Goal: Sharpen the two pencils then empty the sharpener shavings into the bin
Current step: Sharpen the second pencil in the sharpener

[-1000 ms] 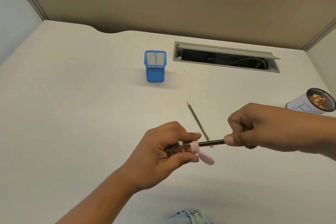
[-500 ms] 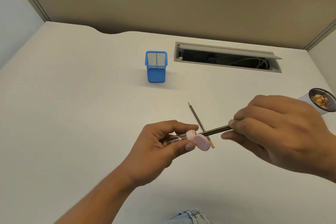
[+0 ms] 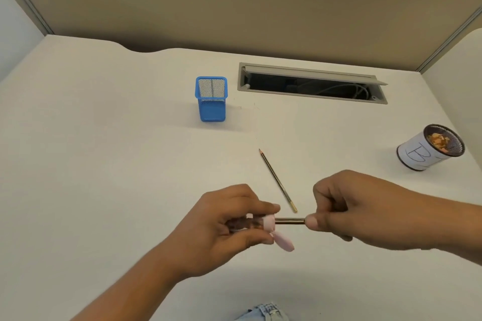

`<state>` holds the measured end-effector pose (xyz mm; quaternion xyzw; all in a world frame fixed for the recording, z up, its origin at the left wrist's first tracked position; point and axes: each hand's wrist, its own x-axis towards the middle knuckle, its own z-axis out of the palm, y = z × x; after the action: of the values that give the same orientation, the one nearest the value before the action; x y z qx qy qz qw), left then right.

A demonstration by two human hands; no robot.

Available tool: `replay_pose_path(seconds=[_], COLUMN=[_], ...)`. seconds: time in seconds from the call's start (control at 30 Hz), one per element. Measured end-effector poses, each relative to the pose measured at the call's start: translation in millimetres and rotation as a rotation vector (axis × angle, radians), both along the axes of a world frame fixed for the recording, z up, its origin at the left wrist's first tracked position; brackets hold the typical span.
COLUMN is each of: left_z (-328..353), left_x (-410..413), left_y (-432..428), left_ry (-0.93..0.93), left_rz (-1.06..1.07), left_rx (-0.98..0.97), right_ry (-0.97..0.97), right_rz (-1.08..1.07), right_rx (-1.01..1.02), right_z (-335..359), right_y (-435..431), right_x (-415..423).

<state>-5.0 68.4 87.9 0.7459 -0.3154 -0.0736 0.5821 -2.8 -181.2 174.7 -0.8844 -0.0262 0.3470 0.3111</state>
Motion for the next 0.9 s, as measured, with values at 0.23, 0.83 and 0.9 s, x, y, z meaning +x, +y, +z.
replay_pose_path(seconds=[0.23,0.83,0.9], left_z=[6,9,8], left_x=[0,7,8], left_y=[0,1,1], left_ry=[0.223,-0.147,-0.120], left_rz=[0.095,0.009,0.056], left_rx=[-0.072,-0.015,-0.010], right_ry=[-0.890,-0.064,-0.175], right_rz=[0.568,-0.111,-0.013], right_rx=[-0.329,0.025,-0.078], right_z=[14,17,17], right_y=[-1,5,6], right_x=[-5,7,7])
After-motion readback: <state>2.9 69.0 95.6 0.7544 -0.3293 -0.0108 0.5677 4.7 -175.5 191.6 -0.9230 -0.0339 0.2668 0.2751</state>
